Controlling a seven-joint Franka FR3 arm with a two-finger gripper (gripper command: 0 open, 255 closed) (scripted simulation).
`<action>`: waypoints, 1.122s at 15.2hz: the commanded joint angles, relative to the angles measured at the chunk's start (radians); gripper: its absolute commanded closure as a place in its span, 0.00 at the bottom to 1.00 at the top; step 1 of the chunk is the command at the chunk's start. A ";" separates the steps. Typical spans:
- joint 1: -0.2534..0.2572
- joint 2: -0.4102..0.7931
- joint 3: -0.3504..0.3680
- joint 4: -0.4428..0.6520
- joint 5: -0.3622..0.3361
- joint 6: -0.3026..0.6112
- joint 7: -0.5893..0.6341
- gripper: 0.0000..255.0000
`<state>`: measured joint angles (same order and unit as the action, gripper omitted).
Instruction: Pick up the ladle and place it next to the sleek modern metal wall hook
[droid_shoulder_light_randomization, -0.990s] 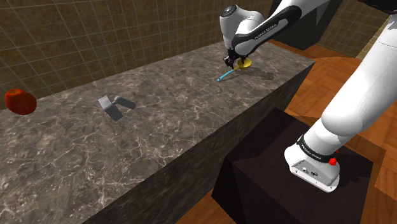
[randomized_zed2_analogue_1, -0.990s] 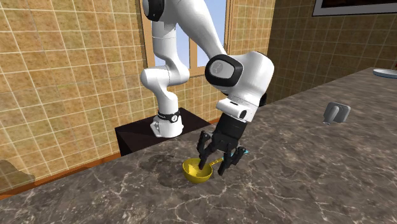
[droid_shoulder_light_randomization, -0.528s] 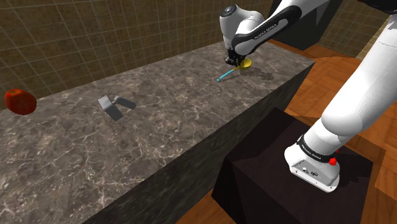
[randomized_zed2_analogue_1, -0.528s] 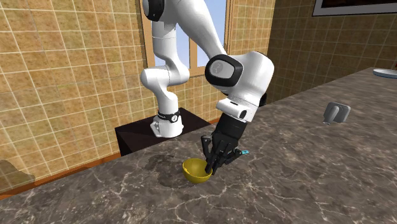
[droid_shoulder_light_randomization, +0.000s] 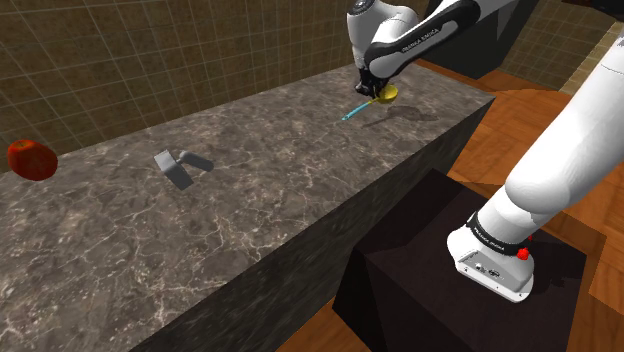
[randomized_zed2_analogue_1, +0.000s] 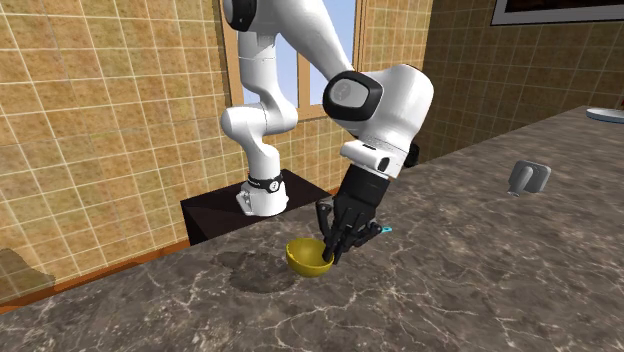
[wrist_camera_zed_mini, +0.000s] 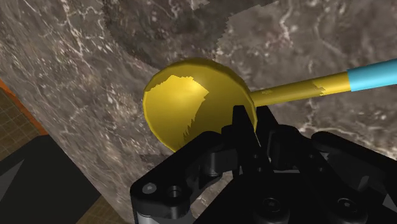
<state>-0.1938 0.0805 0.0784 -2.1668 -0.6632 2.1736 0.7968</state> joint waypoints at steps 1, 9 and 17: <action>0.001 -0.015 0.002 0.008 0.012 -0.020 -0.016 1.00; 0.004 -0.067 0.007 0.052 0.052 -0.100 -0.077 1.00; 0.008 -0.107 0.011 0.110 0.084 -0.184 -0.134 1.00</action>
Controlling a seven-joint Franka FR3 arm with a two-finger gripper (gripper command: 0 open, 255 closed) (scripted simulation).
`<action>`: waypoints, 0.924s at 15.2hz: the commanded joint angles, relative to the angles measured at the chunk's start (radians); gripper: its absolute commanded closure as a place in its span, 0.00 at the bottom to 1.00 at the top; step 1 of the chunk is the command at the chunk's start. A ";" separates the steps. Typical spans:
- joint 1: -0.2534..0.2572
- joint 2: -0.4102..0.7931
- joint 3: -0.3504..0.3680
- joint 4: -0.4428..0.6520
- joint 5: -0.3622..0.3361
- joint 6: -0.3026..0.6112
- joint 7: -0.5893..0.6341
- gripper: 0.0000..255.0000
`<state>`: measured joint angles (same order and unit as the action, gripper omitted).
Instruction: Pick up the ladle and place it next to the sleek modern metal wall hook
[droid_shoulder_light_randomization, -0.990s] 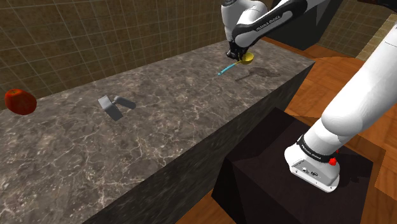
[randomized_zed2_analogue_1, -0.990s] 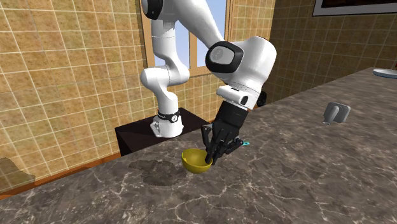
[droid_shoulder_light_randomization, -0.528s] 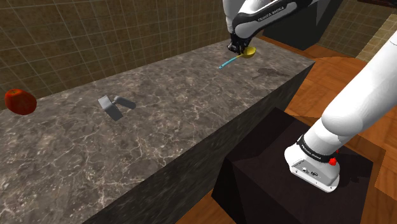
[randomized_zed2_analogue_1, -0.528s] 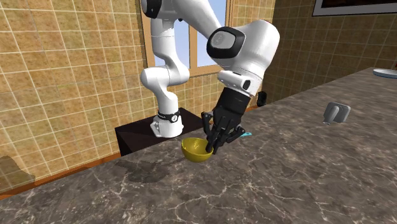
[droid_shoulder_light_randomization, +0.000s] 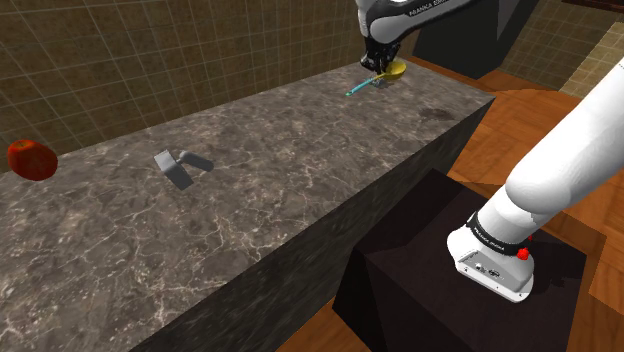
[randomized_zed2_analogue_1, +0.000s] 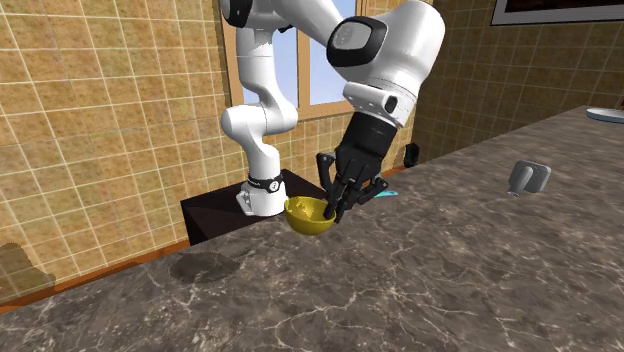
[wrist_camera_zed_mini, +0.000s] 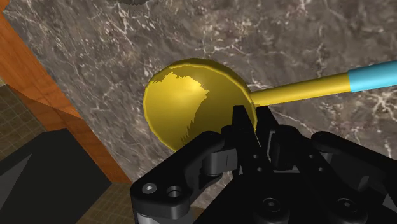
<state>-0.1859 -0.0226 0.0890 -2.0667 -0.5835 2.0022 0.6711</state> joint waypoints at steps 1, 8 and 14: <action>0.001 -0.008 0.001 0.018 0.008 -0.023 -0.015 1.00; 0.016 -0.032 0.016 0.070 0.029 -0.101 -0.034 1.00; 0.089 -0.029 0.096 0.087 0.054 -0.187 0.084 1.00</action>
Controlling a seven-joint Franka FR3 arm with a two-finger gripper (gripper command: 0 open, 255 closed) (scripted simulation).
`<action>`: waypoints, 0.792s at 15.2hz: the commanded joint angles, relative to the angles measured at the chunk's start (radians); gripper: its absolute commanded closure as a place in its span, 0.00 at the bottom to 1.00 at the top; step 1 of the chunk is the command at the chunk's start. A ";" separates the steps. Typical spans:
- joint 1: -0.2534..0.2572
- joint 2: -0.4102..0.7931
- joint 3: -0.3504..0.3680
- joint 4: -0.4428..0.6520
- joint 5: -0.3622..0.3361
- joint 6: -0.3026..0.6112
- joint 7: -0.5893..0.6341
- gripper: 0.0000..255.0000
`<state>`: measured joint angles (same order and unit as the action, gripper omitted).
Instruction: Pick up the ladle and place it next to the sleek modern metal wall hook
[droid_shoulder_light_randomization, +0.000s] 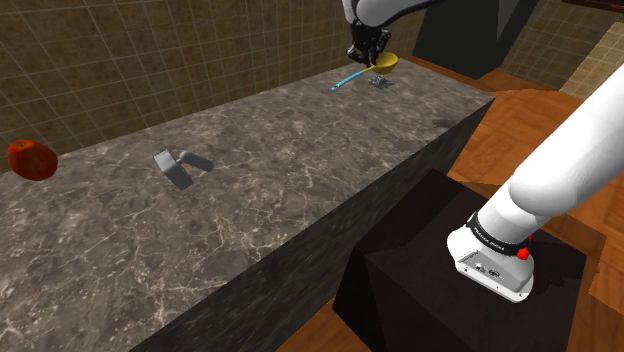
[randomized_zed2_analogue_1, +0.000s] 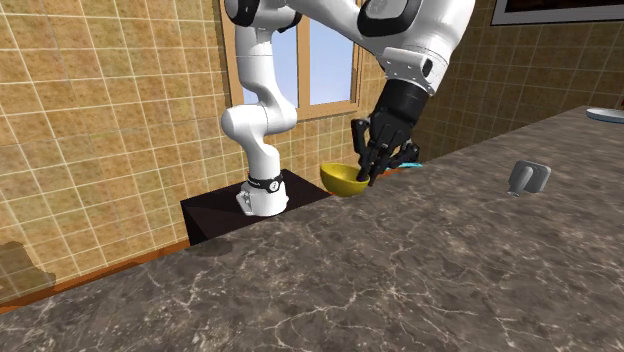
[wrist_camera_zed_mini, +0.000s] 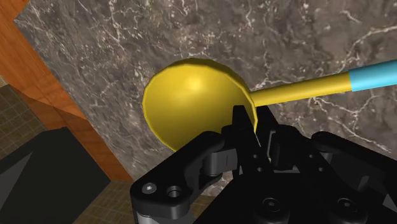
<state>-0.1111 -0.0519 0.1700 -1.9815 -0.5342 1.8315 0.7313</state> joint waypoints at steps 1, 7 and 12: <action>0.026 0.005 0.029 0.009 0.009 -0.031 0.044 1.00; 0.100 0.052 0.108 0.077 0.030 -0.123 0.163 1.00; 0.166 0.121 0.169 0.168 0.039 -0.206 0.264 1.00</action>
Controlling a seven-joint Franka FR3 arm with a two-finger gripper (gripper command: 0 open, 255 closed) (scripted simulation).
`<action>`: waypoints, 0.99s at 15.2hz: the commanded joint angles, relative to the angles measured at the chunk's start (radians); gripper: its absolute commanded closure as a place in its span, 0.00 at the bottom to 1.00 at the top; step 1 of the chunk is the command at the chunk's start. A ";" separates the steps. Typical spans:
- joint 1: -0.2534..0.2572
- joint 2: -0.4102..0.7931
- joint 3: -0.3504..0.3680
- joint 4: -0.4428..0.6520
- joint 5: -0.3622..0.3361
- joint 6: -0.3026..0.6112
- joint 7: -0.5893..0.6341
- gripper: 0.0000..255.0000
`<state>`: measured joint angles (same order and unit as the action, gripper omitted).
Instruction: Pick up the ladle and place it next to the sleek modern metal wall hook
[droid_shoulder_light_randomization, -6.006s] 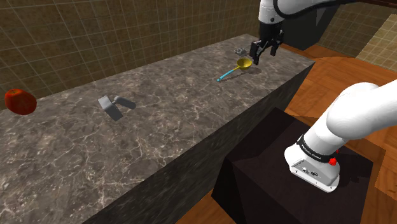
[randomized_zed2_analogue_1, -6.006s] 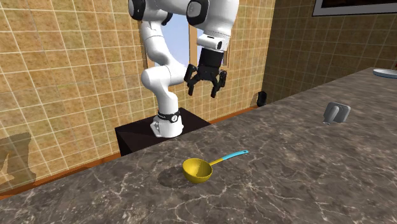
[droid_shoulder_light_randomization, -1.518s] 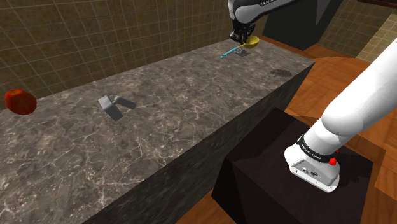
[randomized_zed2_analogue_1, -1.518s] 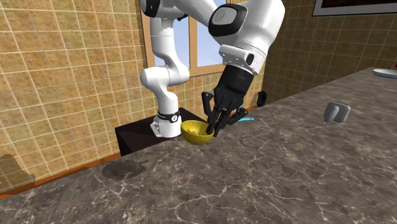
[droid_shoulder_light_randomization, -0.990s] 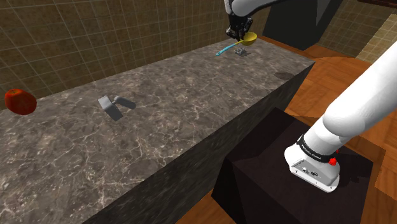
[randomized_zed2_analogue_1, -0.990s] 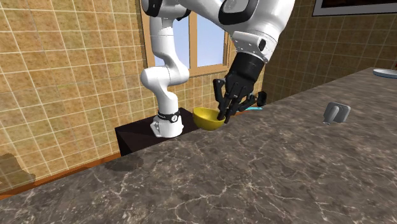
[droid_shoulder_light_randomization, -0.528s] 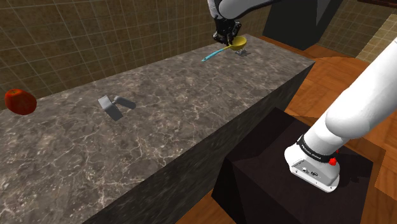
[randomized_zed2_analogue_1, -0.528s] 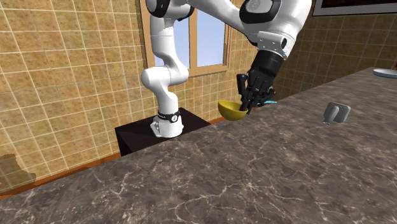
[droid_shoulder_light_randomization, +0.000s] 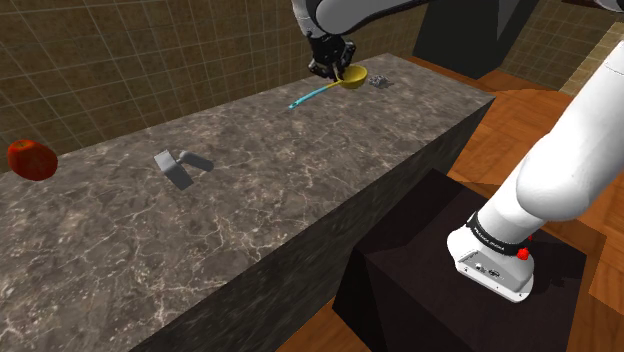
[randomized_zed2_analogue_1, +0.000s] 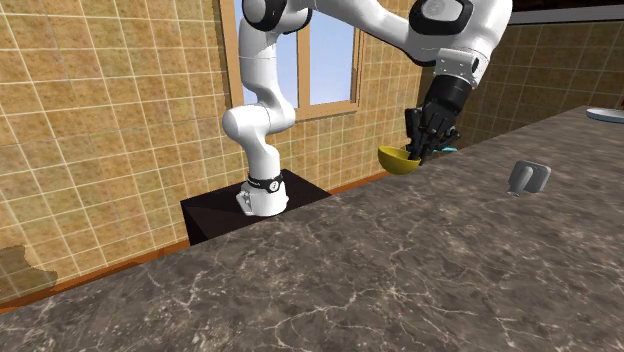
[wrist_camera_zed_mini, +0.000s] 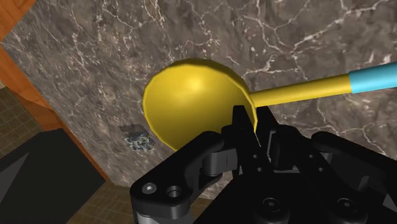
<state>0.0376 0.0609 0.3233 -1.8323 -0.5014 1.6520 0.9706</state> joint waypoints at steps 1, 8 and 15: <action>0.032 0.025 0.027 0.041 0.006 -0.044 0.044 1.00; 0.144 0.175 0.096 0.237 -0.008 -0.175 0.181 1.00; 0.298 0.385 0.133 0.529 -0.052 -0.334 0.294 1.00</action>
<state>0.3065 0.4036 0.4534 -1.3624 -0.5431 1.3479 1.2472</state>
